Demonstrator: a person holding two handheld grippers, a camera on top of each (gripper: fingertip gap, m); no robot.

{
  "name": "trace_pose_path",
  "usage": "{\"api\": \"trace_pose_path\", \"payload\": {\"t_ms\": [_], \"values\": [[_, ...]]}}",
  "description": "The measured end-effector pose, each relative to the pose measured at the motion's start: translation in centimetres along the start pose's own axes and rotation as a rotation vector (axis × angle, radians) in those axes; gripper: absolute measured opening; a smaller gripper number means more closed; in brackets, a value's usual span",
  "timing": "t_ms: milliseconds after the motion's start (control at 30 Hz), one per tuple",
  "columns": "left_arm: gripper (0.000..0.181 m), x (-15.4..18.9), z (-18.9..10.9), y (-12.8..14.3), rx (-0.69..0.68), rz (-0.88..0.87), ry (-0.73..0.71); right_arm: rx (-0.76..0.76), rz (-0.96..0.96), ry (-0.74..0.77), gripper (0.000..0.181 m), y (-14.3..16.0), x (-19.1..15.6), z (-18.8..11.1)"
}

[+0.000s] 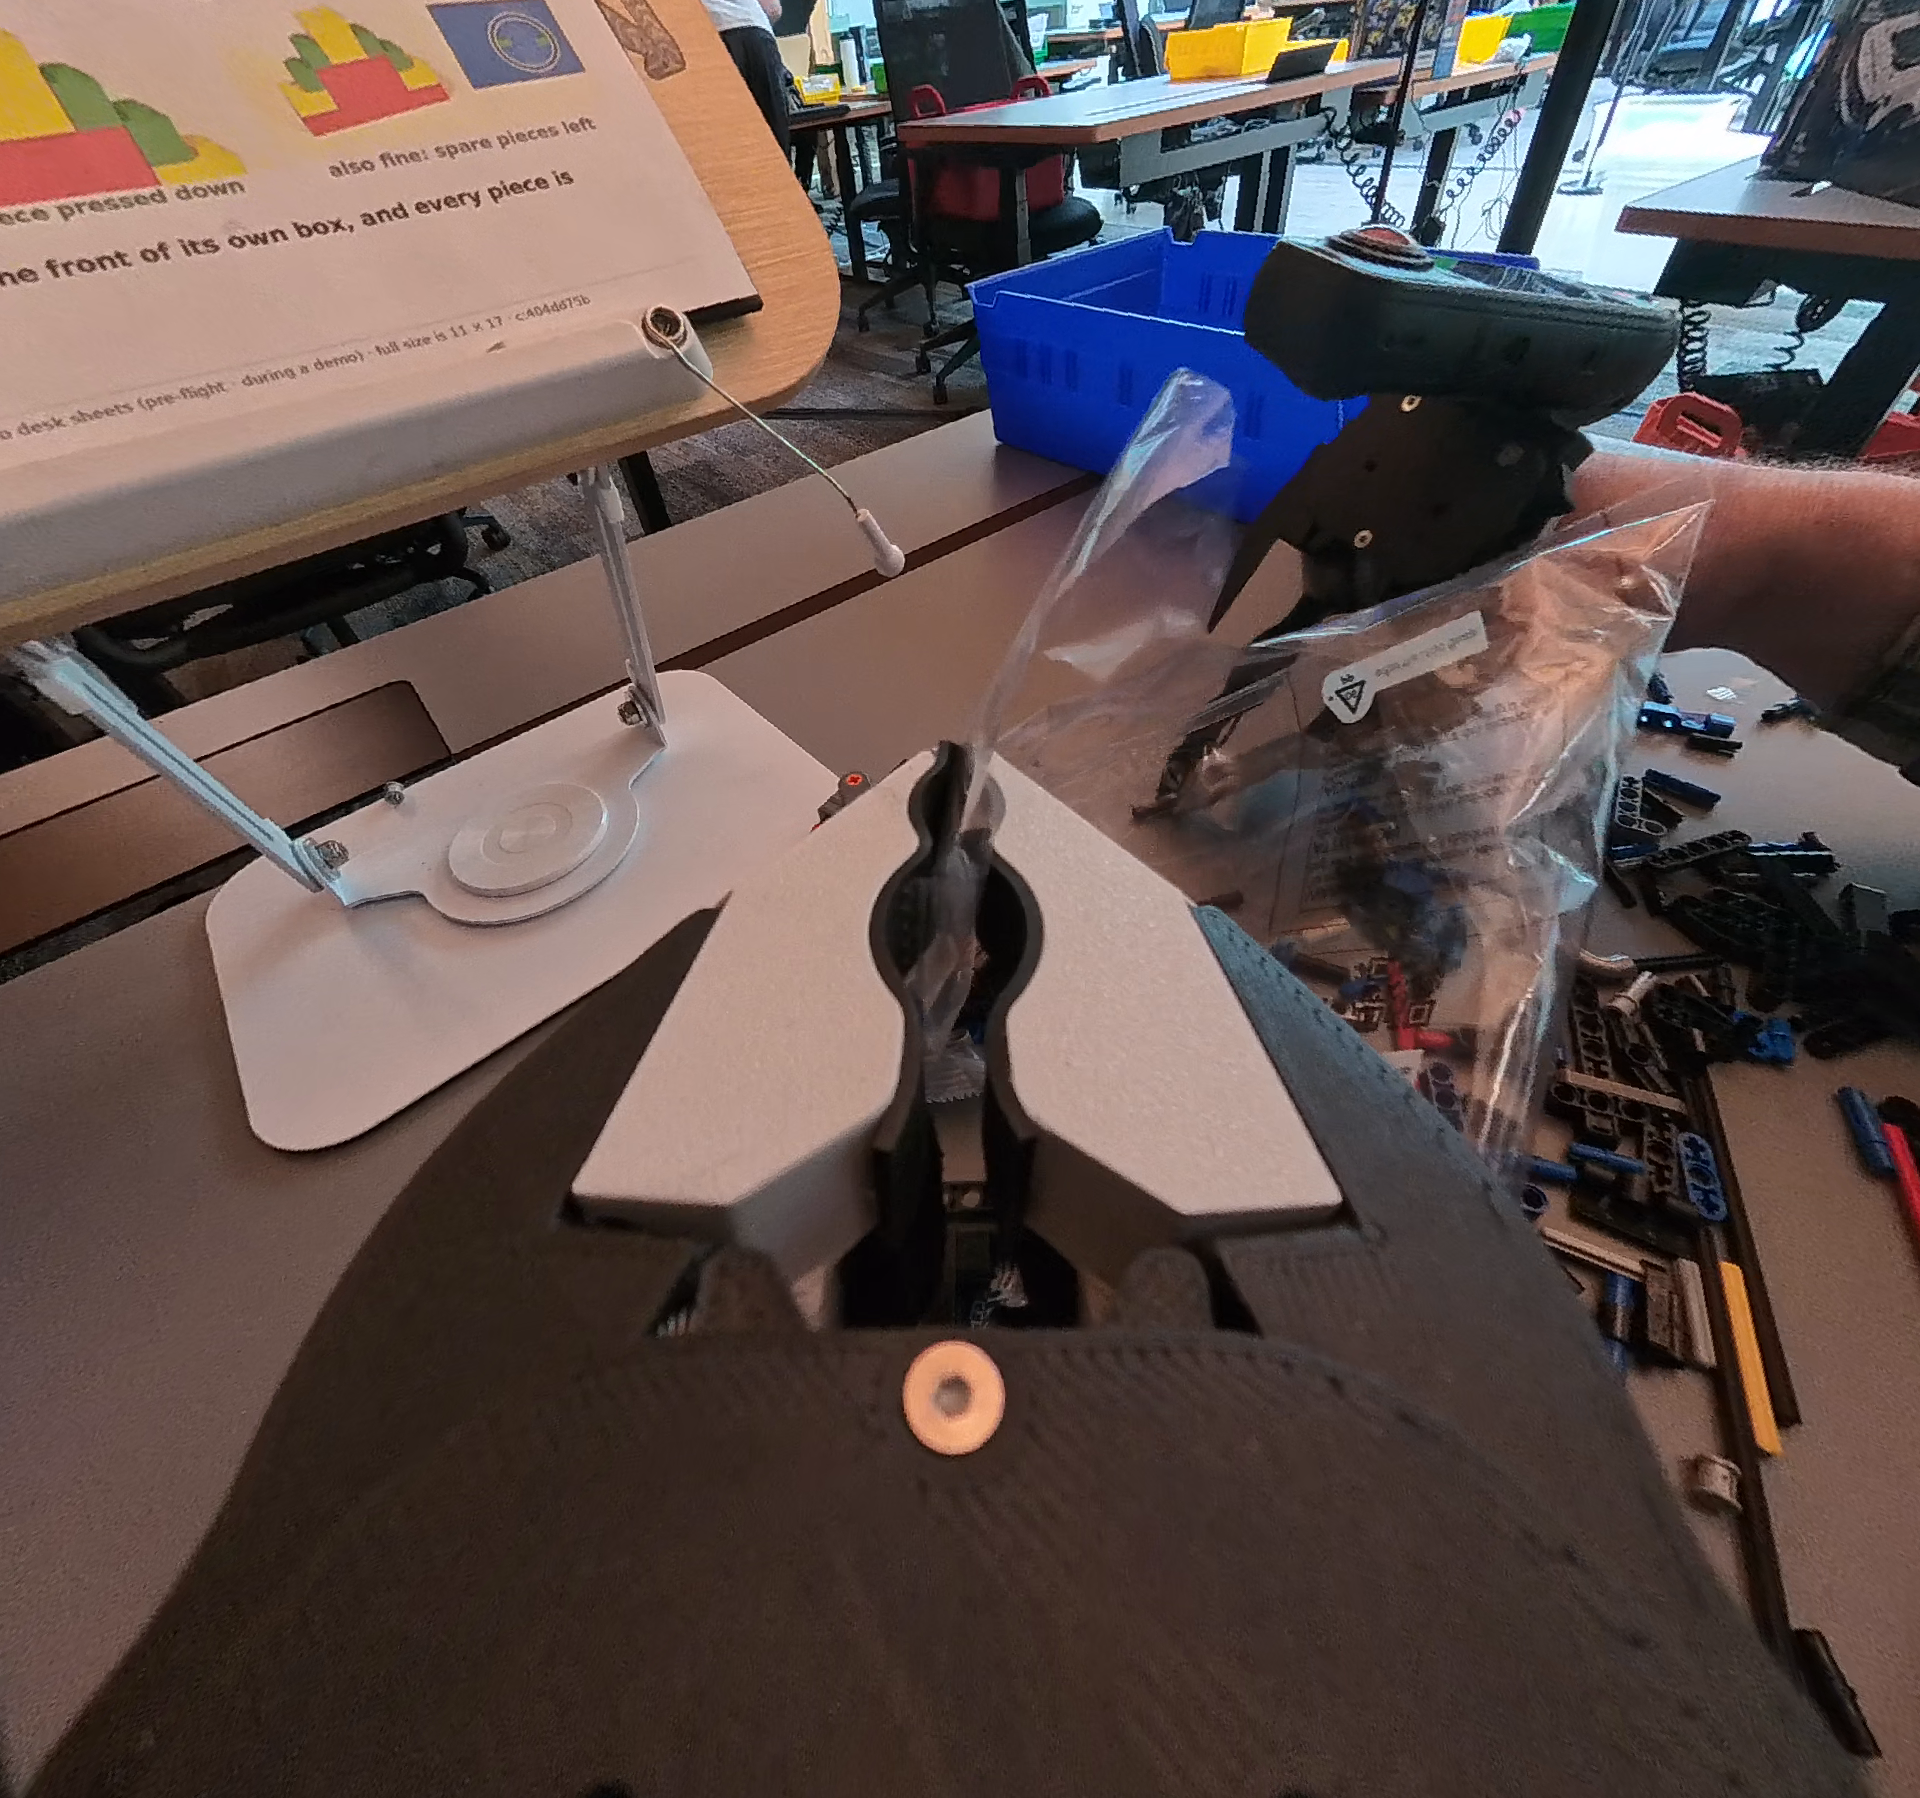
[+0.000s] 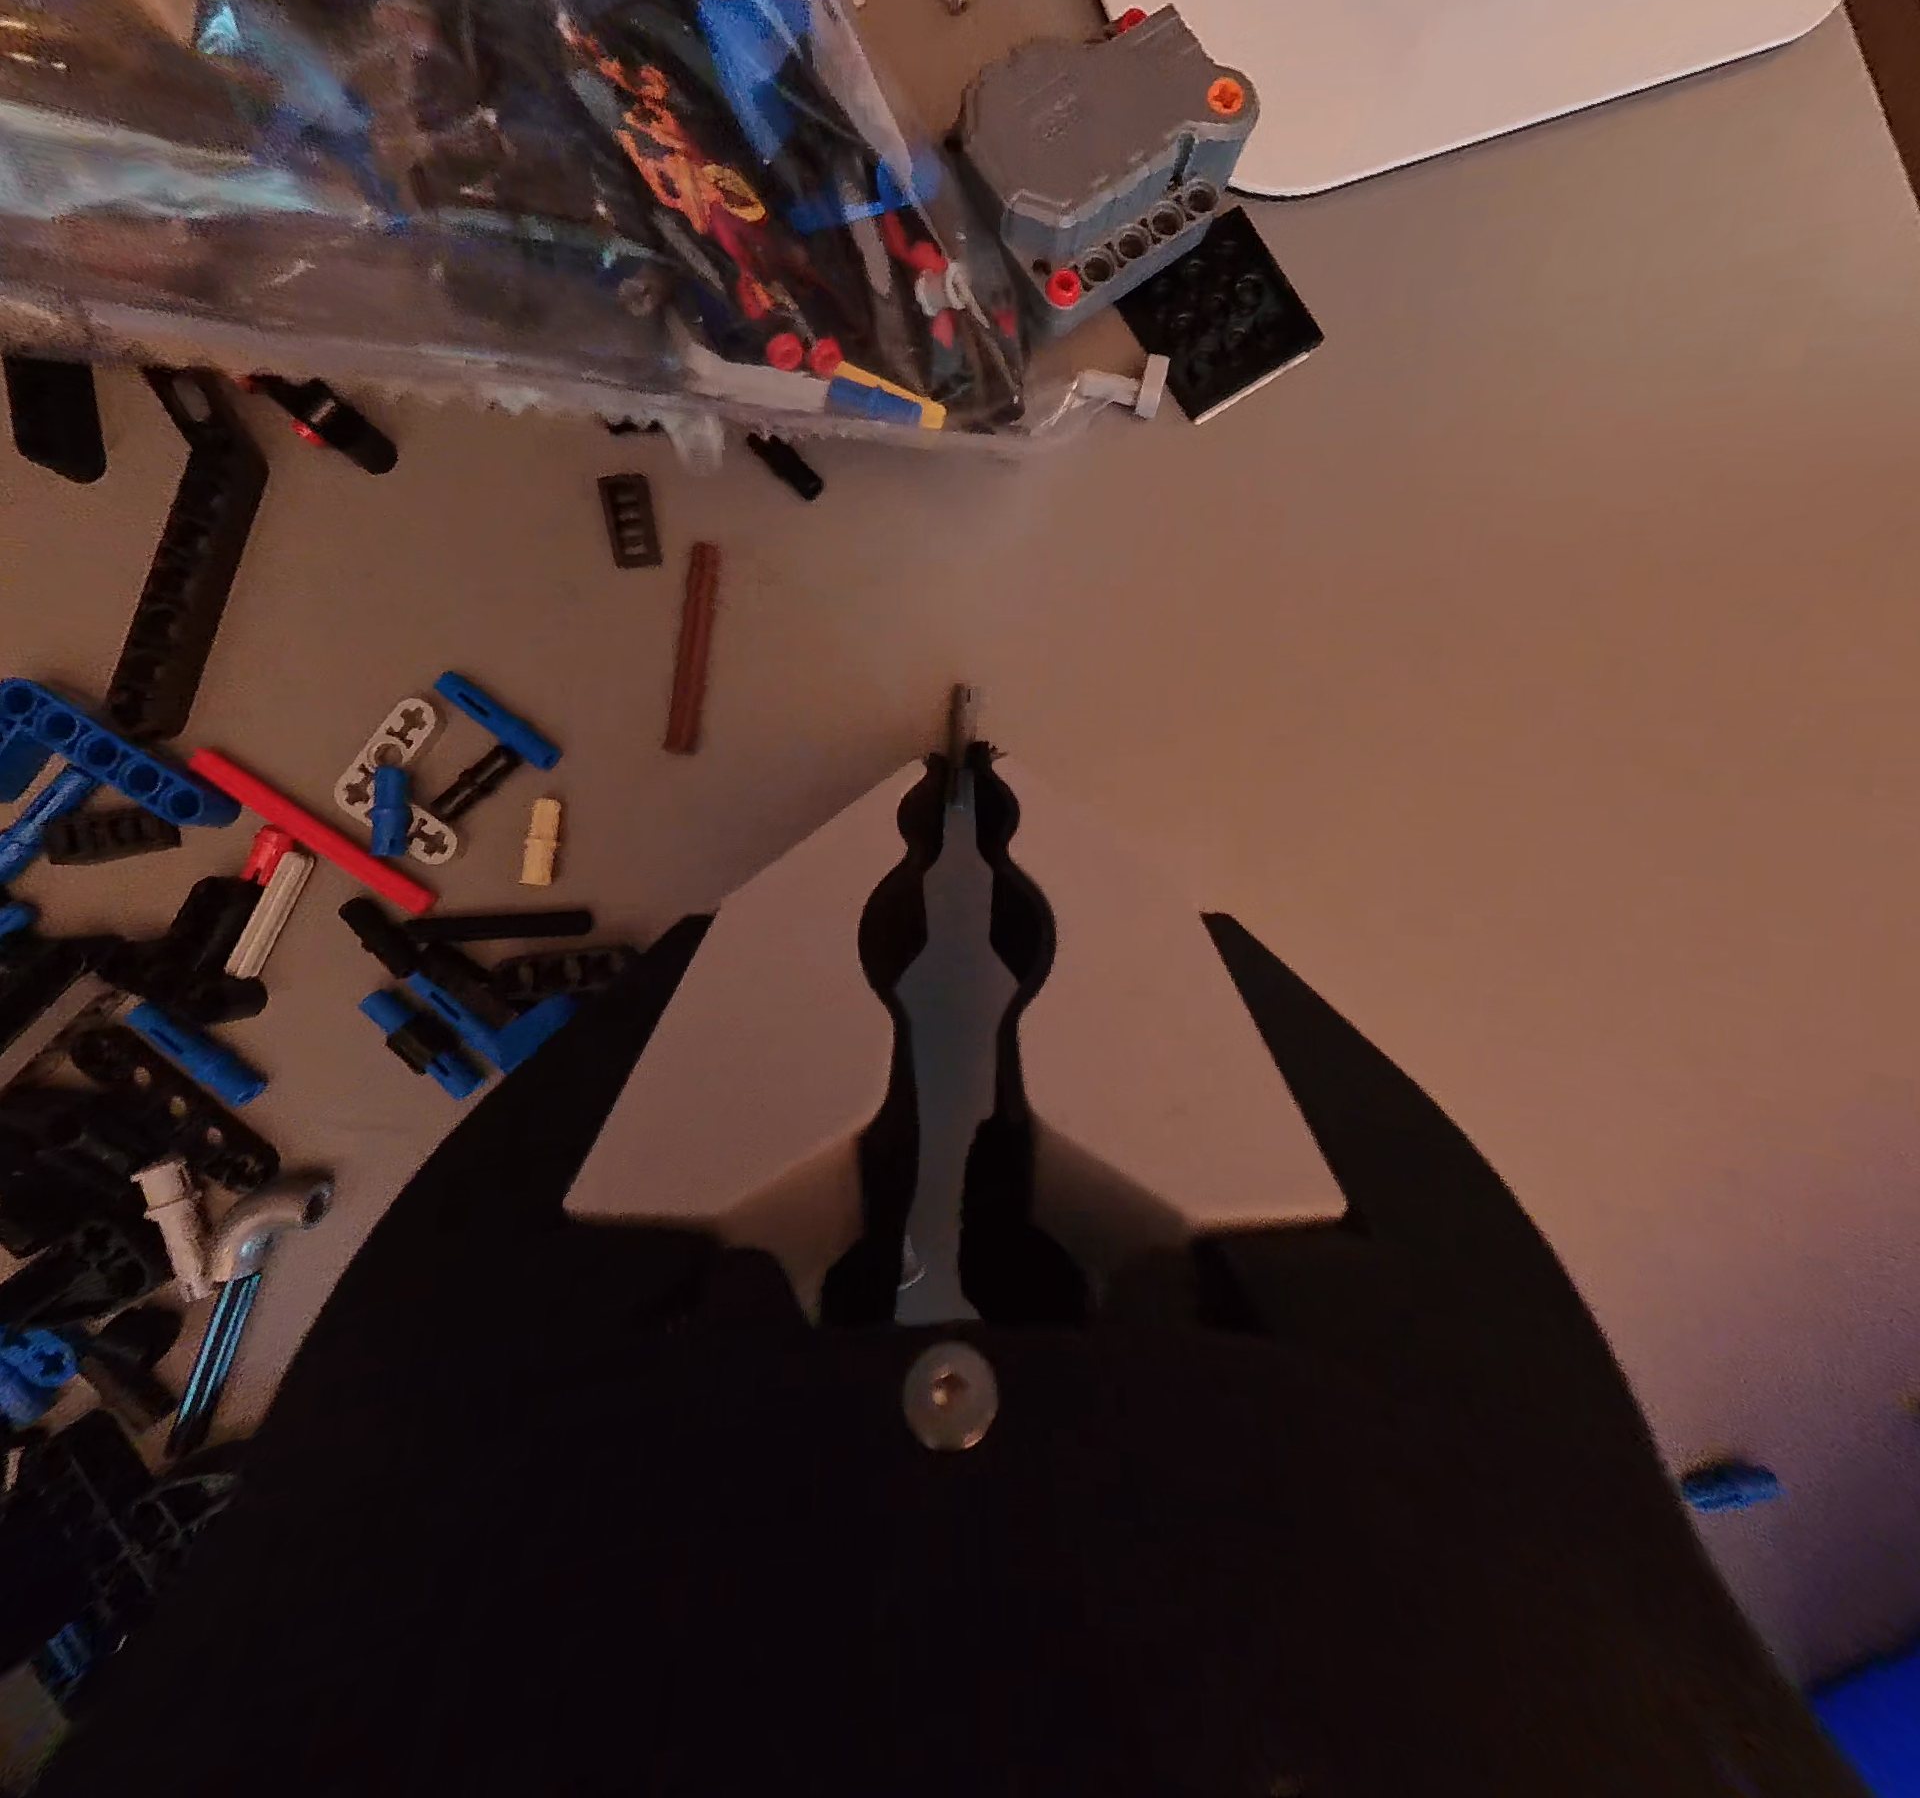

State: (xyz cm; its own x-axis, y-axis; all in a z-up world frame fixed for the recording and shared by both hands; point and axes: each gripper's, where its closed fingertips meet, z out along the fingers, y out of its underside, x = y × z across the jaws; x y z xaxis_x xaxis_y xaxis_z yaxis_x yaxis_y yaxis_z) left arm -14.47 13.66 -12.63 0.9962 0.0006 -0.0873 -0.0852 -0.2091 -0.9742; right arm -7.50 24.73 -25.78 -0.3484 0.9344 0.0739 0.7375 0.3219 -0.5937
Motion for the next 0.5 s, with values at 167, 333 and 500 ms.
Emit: {"api": "trace_pose_path", "payload": {"t_ms": [167, 333, 500], "values": [[0.0, -0.1, -0.1, 0.0, 0.001, -0.004, -0.004, 0.036, 0.017, -0.024, 0.002, -0.6, -0.5, -1.7], [0.0, -0.2, -0.1, -0.1, 0.004, -0.009, -0.003, 0.212, -0.025, 0.022, 0.002, -4.5, -1.5, -8.5], [0.0, 0.1, 0.0, -0.1, 0.003, 0.0, 0.005, 0.515, -0.219, 0.021, 0.002, -13.0, -7.6, -17.0]]}}
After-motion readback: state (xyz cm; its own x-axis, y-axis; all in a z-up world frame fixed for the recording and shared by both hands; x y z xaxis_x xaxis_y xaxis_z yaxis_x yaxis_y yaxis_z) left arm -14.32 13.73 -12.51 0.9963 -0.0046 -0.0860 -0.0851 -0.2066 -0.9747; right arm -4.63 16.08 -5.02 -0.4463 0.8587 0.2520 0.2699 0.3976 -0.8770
